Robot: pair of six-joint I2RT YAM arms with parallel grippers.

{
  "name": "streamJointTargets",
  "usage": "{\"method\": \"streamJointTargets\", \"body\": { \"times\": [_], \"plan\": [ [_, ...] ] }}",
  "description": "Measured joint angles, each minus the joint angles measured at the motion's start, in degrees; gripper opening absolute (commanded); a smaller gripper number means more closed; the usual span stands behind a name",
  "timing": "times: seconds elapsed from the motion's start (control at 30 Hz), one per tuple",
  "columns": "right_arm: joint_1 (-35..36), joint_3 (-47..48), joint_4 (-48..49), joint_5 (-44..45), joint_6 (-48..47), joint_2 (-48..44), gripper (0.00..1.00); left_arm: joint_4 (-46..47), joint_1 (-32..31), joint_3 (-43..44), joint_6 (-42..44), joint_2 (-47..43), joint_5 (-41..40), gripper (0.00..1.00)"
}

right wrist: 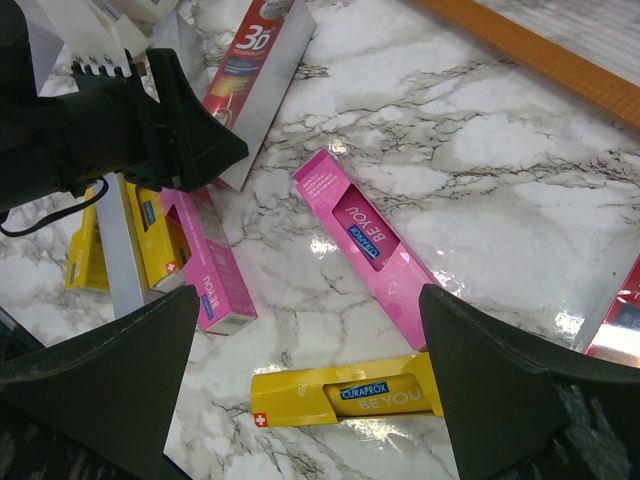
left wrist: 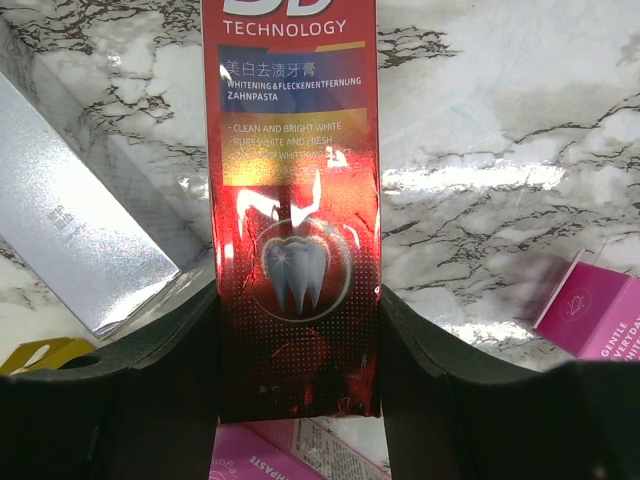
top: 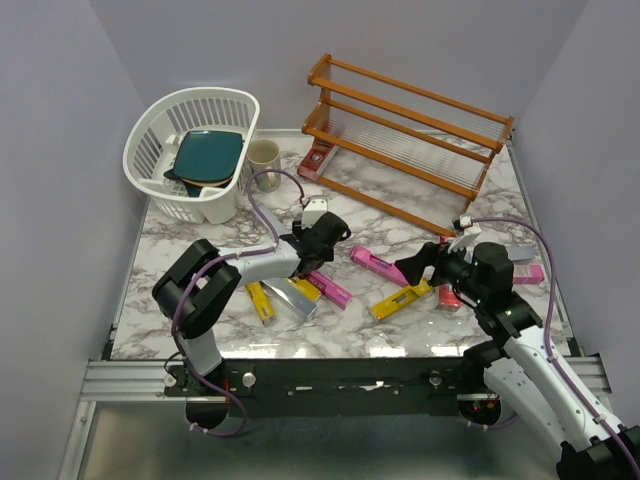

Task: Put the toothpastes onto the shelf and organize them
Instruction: Pick up the toothpaste from the center of the board, then place the toothpaste on the shelf.

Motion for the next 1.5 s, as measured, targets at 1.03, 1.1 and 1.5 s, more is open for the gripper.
{"method": "streamJointTargets", "body": {
  "times": [1.03,1.1,1.5],
  "plan": [
    [0.0,0.0,-0.04,0.02,-0.02,-1.25,1.0,6.4,9.14,9.22,25.07,-1.86,21.35,0.57],
    [0.0,0.0,-0.07,0.02,-0.02,-1.25,1.0,7.15,9.73,13.05,26.64,1.14,22.82,0.57],
    [0.0,0.0,-0.09,0.07,-0.02,-1.77,1.0,5.11,13.33,26.97,31.06,13.25,27.61,0.59]
  ]
}}
